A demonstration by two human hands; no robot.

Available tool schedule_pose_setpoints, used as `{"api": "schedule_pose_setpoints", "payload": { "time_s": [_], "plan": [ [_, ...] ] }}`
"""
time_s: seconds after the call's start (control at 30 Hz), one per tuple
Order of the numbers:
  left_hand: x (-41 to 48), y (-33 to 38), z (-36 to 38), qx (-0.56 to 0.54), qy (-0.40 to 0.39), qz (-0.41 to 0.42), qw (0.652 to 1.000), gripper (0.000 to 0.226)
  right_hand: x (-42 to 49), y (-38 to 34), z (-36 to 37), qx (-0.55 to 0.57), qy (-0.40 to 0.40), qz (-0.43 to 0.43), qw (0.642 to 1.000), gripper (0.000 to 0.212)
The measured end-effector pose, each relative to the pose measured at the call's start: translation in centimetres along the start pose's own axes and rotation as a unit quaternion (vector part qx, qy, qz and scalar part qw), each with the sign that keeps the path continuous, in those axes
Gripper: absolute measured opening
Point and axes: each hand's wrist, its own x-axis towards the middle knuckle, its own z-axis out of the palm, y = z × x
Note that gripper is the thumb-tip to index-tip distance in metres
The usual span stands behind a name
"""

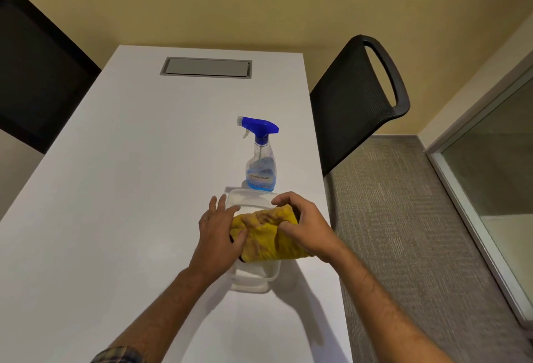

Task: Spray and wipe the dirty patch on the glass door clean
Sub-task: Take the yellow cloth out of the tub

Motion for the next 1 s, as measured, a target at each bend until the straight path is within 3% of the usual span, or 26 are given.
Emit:
{"api": "schedule_pose_setpoints", "payload": {
  "time_s": [0.13, 0.2, 0.33, 0.47, 0.6, 0.73, 1.0],
  "plan": [
    [-1.1, 3.6, -3.3, -0.043, -0.101, 0.051, 0.993, 0.084, -2.4, -2.3, -2.1, 0.019, -0.012, -0.037, 0.999, 0.042],
    [-1.3, 6.1, -4.6, -0.066, -0.146, 0.060, 0.985, 0.088, -3.8, -3.5, -3.1, 0.019, -0.018, -0.058, 0.998, 0.041],
    [-1.5, 10.2, -6.0, -0.133, -0.176, 0.084, 0.972, 0.059, -6.9, -5.9, -5.7, 0.010, -0.019, -0.081, 0.997, 0.040],
    [-3.0, 15.2, -6.9, -0.125, -0.154, 0.117, 0.973, 0.032, -11.5, -8.0, -9.5, 0.007, 0.063, -0.091, 0.994, 0.036],
    [-4.6, 20.5, -7.0, -0.152, -0.158, 0.179, 0.959, 0.029, -16.5, -9.4, -12.6, -0.002, 0.129, -0.091, 0.988, 0.034],
    [-5.2, 25.7, -6.6, -0.175, -0.220, 0.233, 0.931, 0.040, -22.8, -10.0, -15.2, 0.012, 0.202, -0.069, 0.977, 0.031],
    [-10.6, 36.7, -3.4, -0.193, -0.319, 0.348, 0.860, 0.037, -36.9, -8.1, -18.7, 0.061, 0.349, -0.038, 0.934, 0.038]
  ]
}}
